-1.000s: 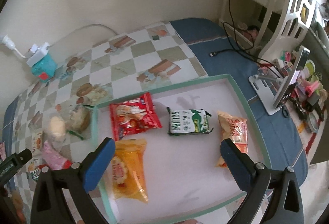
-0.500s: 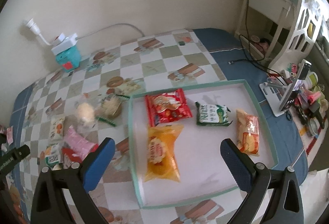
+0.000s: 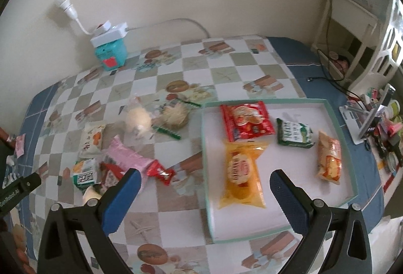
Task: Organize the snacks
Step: 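Move both tools back over the remaining snack pile, then grasp the peach jelly cup with left tool while right tool grasps red-white milk biscuit bag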
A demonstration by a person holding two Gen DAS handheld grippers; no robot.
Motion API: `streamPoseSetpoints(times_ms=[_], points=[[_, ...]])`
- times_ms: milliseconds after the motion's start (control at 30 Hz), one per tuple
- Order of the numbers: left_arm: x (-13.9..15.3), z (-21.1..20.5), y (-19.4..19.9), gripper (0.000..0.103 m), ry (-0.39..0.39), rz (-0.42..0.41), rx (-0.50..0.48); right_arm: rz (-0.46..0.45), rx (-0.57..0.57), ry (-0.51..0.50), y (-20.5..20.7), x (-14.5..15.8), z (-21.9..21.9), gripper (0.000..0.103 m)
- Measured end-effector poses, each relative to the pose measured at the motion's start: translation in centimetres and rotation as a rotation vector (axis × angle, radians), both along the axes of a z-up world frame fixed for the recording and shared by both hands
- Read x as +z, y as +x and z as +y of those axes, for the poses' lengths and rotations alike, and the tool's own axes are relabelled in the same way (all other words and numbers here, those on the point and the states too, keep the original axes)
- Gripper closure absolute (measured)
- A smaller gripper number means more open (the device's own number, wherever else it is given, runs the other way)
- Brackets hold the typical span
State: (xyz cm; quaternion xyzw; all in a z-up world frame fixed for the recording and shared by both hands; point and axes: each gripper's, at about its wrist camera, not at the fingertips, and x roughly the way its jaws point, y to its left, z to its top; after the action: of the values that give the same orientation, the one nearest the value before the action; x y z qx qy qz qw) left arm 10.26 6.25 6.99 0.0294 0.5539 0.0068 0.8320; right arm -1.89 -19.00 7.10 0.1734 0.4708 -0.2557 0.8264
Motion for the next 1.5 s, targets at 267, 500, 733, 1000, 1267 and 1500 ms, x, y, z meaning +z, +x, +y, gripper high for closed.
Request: streamPoseSetpoints(times_ms=[267,500,733,1000,1267,1500], points=[[-4.1,1.1,1.2,0.01,-0.056,0.137,0.055,0.057,0.051,0.043,2.3,-3.1,2.3,0.0],[-6.7,0.0,1.5,0.01,-0.081,0.219,0.042,0.155,0.078,0.077,3.9,-7.4,2.7,0.0],[-8.3,-1.4,1.6,0.01,-0.109,0.279,0.02,0.18,0.074,0.092,4.3,-8.8,2.3,0.0],[-8.4,-2.2,1.3,0.01,-0.148,0.309,0.001,0.188,0.056,0.087,4.2,-9.0,1.6,0.0],[-8.1,-4.7,0.8,0.011,-0.158,0.316,-0.042,0.184,0.043,0.082,4.0,-8.8,1.2,0.0],[-9.3,-5.1,0.7,0.044,-0.194,0.354,-0.042,0.184,0.042,0.082,4.0,-8.7,1.1,0.0]])
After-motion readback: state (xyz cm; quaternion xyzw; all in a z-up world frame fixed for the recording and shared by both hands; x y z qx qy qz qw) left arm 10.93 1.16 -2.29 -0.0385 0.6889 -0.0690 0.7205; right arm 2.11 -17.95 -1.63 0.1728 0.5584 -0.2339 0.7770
